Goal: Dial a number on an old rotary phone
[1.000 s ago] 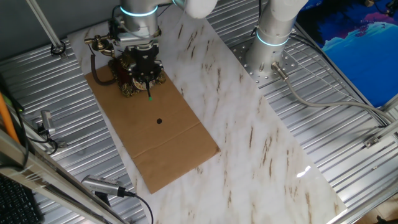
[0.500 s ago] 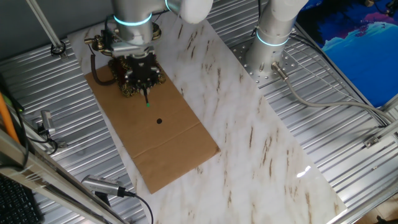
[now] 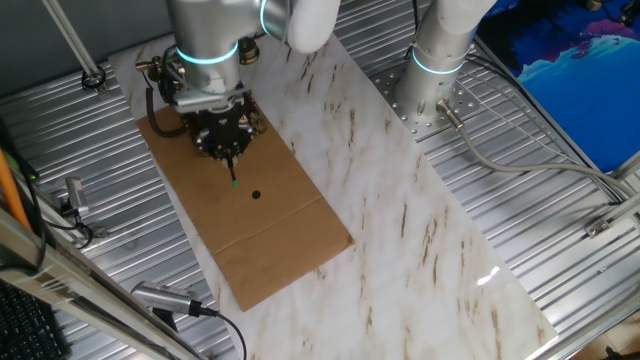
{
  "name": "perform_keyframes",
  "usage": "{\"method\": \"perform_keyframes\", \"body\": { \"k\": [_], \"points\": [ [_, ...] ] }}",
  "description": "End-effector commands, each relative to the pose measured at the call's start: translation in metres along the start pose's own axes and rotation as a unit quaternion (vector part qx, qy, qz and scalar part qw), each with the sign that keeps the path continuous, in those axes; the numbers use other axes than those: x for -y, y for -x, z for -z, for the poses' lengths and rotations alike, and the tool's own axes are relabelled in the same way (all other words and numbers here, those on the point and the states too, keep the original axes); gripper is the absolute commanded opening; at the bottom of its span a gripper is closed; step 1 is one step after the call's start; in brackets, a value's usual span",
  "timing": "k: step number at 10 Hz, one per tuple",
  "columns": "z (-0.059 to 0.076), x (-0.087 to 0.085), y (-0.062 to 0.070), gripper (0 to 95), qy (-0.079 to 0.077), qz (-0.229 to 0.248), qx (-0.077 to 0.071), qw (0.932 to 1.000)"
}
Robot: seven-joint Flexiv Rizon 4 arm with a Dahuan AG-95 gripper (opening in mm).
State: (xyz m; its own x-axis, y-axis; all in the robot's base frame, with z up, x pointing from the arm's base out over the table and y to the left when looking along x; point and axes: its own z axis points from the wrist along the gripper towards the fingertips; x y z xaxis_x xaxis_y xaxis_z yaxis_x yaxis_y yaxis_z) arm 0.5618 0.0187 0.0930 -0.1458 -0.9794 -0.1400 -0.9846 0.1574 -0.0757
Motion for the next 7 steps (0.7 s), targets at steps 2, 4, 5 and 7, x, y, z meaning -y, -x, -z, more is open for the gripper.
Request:
{"method": "perform_keyframes", "body": {
  "k": [2,4,5,7],
  "points": [
    [-0.014,0.004,0.014,0.0,0.0,0.023,0.0,0.9997],
    [-0.027,-0.001,0.019,0.0,0.001,0.029,-0.017,0.9994],
    [-0.035,-0.006,0.019,0.0,0.001,0.034,-0.026,0.9991],
    [-0.043,-0.011,0.018,0.0,0.005,0.043,-0.037,0.9984]
  ]
}}
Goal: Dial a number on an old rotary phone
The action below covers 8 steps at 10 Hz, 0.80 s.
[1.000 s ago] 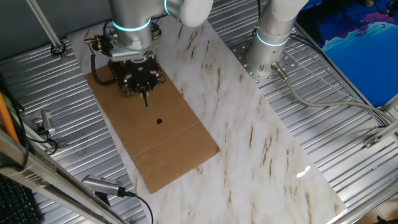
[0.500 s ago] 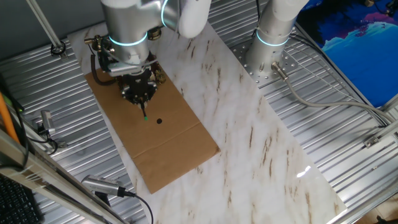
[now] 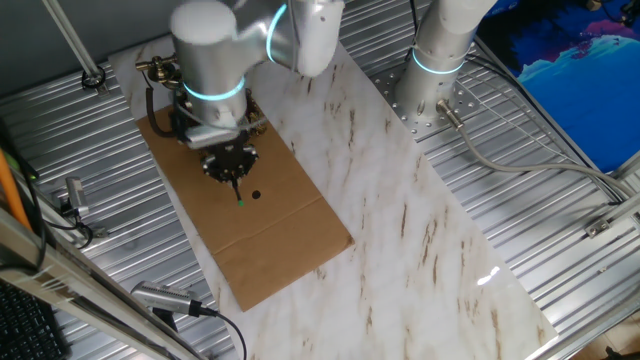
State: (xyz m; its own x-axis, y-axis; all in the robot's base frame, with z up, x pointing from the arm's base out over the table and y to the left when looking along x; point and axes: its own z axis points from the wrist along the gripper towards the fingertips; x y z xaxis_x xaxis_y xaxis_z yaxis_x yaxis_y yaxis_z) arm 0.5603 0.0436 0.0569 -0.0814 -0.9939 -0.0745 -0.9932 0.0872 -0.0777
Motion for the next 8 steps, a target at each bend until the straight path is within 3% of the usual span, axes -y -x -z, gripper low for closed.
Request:
{"method": "perform_keyframes", "body": {
  "k": [1,5,8],
  "points": [
    [-0.006,-0.004,-0.001,0.0,0.004,0.01,-0.009,0.9999],
    [-0.015,-0.003,-0.003,0.0,0.013,0.015,-0.011,0.9997],
    [-0.022,-0.006,0.0,0.0,0.018,0.026,-0.001,0.9995]
  ]
}}
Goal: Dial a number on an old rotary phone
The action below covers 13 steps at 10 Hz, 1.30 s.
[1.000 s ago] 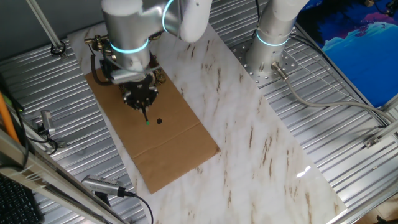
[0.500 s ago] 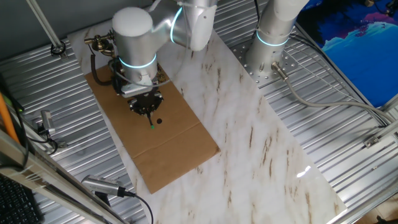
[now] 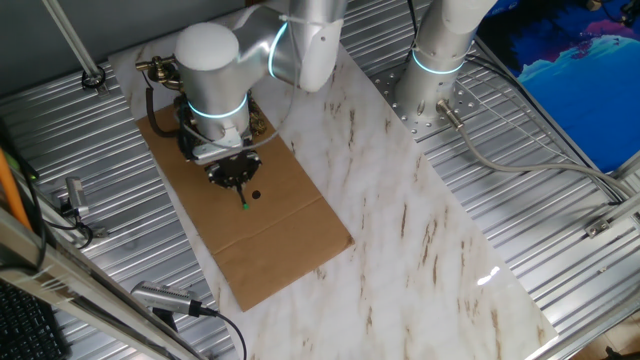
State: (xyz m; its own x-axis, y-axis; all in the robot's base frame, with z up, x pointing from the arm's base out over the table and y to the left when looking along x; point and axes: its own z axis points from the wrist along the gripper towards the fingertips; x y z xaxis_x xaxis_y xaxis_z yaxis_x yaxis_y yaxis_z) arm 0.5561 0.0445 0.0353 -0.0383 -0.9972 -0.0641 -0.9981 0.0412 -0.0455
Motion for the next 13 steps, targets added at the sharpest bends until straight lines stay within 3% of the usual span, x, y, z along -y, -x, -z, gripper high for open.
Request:
{"method": "perform_keyframes", "body": {
  "k": [1,2,3,6,7,9,10,11,12,13],
  "points": [
    [-0.001,-0.002,0.001,0.0,0.001,0.006,0.004,1.0],
    [-0.003,-0.003,0.001,0.0,0.0,0.012,0.009,0.9999],
    [-0.004,-0.005,0.001,0.0,0.001,0.012,0.002,0.9999],
    [-0.006,-0.006,0.002,0.0,0.001,0.014,-0.001,0.9999],
    [-0.006,-0.006,0.002,19.0,0.001,0.012,-0.001,0.9999],
    [-0.006,-0.006,0.002,19.0,0.001,0.014,-0.001,0.9999],
    [-0.006,-0.006,0.002,38.0,0.004,0.01,-0.001,0.9999],
    [-0.004,-0.007,0.003,38.0,0.007,-0.002,-0.004,1.0],
    [0.004,-0.01,0.003,38.0,0.018,-0.043,-0.027,0.9985],
    [0.012,-0.012,0.005,38.0,0.038,-0.072,-0.036,0.9961]
  ]
}}
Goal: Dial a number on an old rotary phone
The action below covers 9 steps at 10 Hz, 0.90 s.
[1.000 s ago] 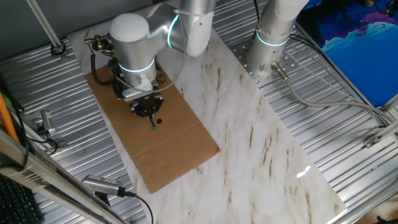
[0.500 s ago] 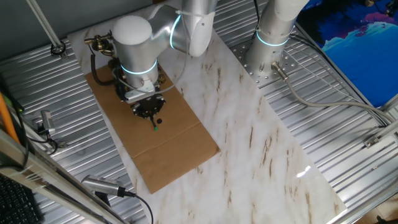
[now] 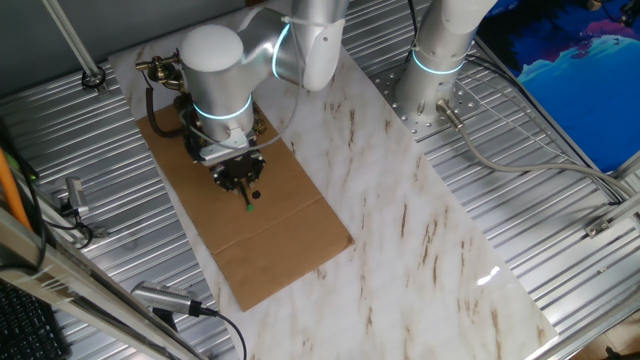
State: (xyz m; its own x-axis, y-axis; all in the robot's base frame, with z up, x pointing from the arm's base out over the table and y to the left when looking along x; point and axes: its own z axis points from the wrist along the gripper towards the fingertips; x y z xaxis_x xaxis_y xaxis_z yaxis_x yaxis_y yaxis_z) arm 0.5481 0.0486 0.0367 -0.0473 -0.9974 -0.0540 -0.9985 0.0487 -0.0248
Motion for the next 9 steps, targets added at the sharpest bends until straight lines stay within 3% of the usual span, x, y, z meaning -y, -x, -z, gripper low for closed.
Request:
{"method": "perform_keyframes", "body": {
  "k": [1,3,4,5,9],
  "points": [
    [0.02,-0.004,0.001,38.0,0.037,-0.08,-0.034,0.9955],
    [0.038,-0.003,-0.005,38.0,0.063,-0.11,-0.072,0.9893],
    [0.046,-0.002,-0.01,38.0,0.076,-0.121,-0.112,0.9834],
    [0.049,-0.004,-0.013,38.0,0.075,-0.121,-0.119,0.9827],
    [0.051,-0.006,-0.016,38.0,0.074,-0.117,-0.109,0.9844]
  ]
}}
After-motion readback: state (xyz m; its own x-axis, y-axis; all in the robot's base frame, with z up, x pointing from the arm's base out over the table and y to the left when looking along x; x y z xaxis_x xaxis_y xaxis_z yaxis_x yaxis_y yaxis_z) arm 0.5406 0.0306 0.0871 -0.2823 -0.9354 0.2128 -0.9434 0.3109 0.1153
